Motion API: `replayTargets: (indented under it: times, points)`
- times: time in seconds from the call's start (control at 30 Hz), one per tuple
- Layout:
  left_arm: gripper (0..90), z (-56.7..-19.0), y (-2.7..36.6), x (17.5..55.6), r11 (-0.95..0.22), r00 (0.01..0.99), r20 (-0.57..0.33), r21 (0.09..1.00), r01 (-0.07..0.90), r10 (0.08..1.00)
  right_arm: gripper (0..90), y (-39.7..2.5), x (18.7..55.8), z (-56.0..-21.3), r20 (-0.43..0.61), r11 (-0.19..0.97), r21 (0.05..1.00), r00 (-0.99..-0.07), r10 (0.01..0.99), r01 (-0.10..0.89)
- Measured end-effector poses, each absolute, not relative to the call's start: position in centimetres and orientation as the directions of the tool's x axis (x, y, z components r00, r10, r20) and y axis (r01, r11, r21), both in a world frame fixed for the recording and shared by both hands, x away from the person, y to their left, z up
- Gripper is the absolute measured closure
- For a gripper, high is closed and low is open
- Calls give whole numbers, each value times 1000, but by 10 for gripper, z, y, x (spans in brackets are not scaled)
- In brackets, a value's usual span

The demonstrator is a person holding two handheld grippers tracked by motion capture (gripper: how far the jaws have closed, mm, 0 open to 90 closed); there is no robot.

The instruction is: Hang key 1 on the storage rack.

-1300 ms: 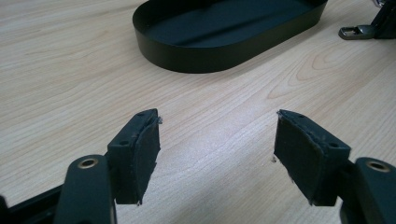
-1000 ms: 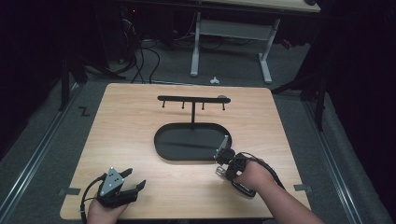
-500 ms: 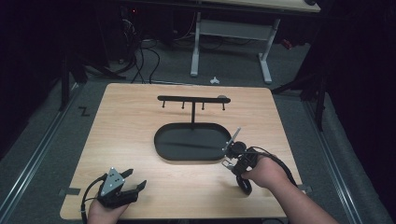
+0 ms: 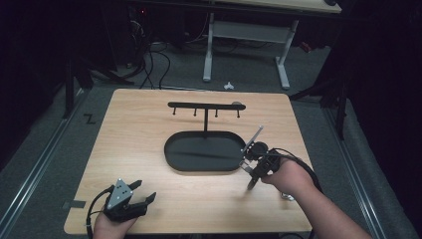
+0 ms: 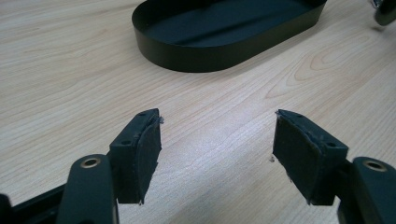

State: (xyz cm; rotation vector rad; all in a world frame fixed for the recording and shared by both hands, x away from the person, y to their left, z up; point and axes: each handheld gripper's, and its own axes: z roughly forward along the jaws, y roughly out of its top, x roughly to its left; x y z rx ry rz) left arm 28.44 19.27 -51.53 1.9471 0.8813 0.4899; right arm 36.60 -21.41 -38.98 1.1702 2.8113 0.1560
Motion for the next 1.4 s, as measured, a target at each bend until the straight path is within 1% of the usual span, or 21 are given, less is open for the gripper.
replayTargets:
  times: [0.33, 0.6, 0.7, 0.8, 0.9, 0.97, 1.03, 1.1, 1.2, 1.33, 1.37, 1.4]
  points:
    - [326, -515, 193, 284, -323, 664, -15, 866, 383, 747, 804, -209, 370, -382, -47, 701, 136, -702, 710, 700]
    - [327, -515, 193, 284, -323, 667, -18, 865, 384, 745, 804, -206, 374, -372, -23, 664, 158, -669, 743, 731]
    - [328, -515, 193, 283, -321, 667, -20, 866, 384, 745, 804, -203, 377, -367, -30, 671, 167, -676, 736, 723]
    - [329, -515, 193, 283, -322, 667, -23, 864, 388, 744, 804, -199, 378, -363, -35, 655, 163, -659, 751, 738]
    - [331, -515, 193, 283, -323, 668, -23, 863, 389, 744, 804, -197, 383, -360, -48, 679, 181, -683, 729, 712]
    - [332, -515, 193, 283, -321, 668, -24, 864, 388, 744, 804, -195, 384, -358, -44, 668, 181, -673, 739, 722]
    - [332, -515, 193, 284, -322, 669, -23, 863, 388, 743, 804, -190, 390, -356, -51, 679, 192, -684, 728, 708]
    - [332, -515, 193, 284, -321, 669, -24, 864, 388, 743, 804, -187, 392, -355, -43, 658, 191, -664, 747, 728]
    - [333, -515, 194, 284, -320, 669, -24, 865, 386, 743, 804, -182, 399, -353, -51, 675, 206, -682, 730, 708]
    - [333, -515, 193, 284, -324, 671, -22, 864, 386, 741, 804, -175, 406, -349, -55, 670, 218, -677, 734, 710]
    - [333, -515, 193, 284, -324, 671, -22, 863, 386, 741, 804, -172, 406, -347, -53, 652, 215, -658, 751, 727]
    - [334, -515, 193, 284, -323, 672, -24, 864, 386, 741, 804, -172, 409, -346, -58, 664, 226, -670, 740, 713]
